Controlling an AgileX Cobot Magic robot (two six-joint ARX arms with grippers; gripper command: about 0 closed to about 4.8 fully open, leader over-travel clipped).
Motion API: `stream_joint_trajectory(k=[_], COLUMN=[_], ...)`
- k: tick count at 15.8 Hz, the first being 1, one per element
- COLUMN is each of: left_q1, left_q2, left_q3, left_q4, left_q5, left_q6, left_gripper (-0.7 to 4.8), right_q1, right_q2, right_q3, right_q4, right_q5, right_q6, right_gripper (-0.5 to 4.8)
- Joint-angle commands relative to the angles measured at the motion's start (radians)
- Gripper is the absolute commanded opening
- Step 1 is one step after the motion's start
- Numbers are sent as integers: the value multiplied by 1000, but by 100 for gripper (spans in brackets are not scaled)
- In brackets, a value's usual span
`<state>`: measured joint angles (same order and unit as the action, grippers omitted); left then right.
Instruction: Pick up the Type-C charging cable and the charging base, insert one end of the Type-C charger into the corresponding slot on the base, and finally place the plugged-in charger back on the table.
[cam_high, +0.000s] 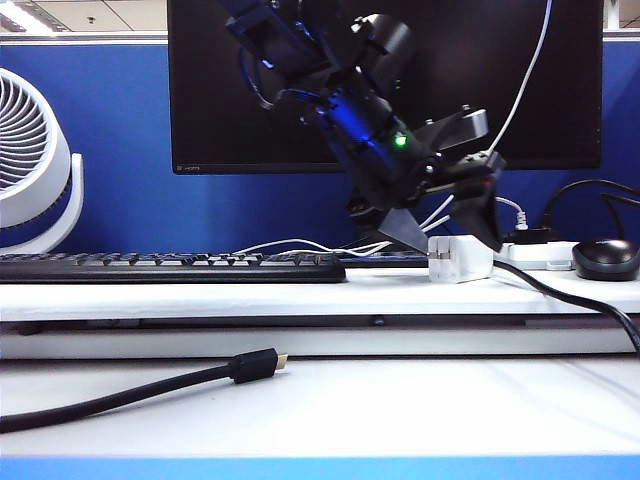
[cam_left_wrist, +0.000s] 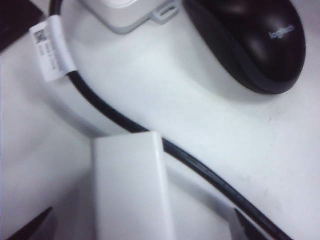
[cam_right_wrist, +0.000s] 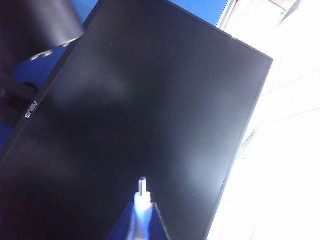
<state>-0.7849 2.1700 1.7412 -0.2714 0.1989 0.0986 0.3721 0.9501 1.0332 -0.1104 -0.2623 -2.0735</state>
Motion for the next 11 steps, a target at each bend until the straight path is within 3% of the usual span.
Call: stream_joint_trajectory(k=[1, 2, 6, 9, 11], left_q1=[-4, -4, -11, -24, -23], left_q2=[11, 11, 11, 11, 10], left_q3=[4, 3, 3, 3, 4], left_q4=[24, 25, 43, 32, 8], left_q5=[-32, -56, -64, -64, -64], left_q6=[6, 6, 10, 39, 51], left_gripper=[445, 377, 259, 81, 73], right_q1=[0, 0, 0, 0, 0], right_q2=[-3, -3, -3, -3, -3], right_q3=[4, 4, 4, 4, 4], right_q4=[17, 17, 16, 13, 7], right_q5=[-2, -2, -2, -1, -1], right_q6=[2, 2, 6, 6, 8], right_gripper=[-1, -1, -1, -1, -1])
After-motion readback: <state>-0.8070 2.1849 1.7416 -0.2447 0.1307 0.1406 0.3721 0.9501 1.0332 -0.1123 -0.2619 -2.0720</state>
